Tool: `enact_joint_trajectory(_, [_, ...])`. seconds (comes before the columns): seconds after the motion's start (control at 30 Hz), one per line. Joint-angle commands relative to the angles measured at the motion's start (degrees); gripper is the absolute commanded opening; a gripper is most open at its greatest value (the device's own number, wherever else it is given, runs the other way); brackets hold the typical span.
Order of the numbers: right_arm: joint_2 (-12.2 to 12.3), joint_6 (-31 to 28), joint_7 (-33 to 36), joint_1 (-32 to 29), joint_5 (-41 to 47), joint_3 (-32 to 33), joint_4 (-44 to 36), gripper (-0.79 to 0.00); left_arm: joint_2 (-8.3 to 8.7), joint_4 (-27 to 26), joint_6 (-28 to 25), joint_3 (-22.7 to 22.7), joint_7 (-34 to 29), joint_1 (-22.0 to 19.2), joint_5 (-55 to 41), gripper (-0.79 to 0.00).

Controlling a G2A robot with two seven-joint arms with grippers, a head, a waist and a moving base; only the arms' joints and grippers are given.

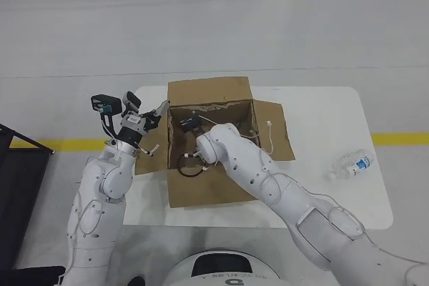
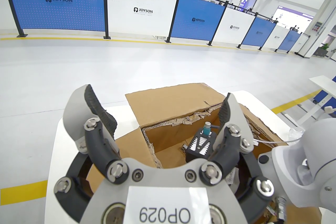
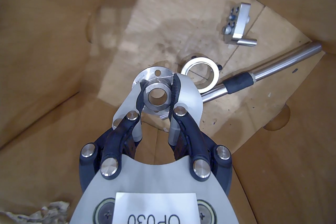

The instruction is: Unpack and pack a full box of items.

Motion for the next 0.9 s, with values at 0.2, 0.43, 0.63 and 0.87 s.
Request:
enact_joint_trajectory(0.2, [-1.2, 1.5, 0.4, 1.6, 1.0, 0.3, 3.3, -0.234, 0.00, 0.0, 0.0, 0.0, 0.0, 0.0, 0.0, 0.000])
enact_joint_trajectory(0.43, [0.9, 2.8, -1.3, -1.5, -2.2, 5.7, -9.3, 0.000, 0.00, 0.0, 0.0, 0.0, 0.0, 0.0, 0.0, 0.000])
enact_joint_trajectory(0.63, [6.1, 1.8, 2.2, -17.1, -12.5, 18.0, -41.6, 0.000, 0.00, 0.0, 0.0, 0.0, 0.0, 0.0, 0.0, 0.000])
enact_joint_trajectory(0.87, [9.6, -2.3, -1.4, -39.4, -18.7, 30.6, -69.6, 0.000, 0.00, 0.0, 0.0, 0.0, 0.0, 0.0, 0.0, 0.000])
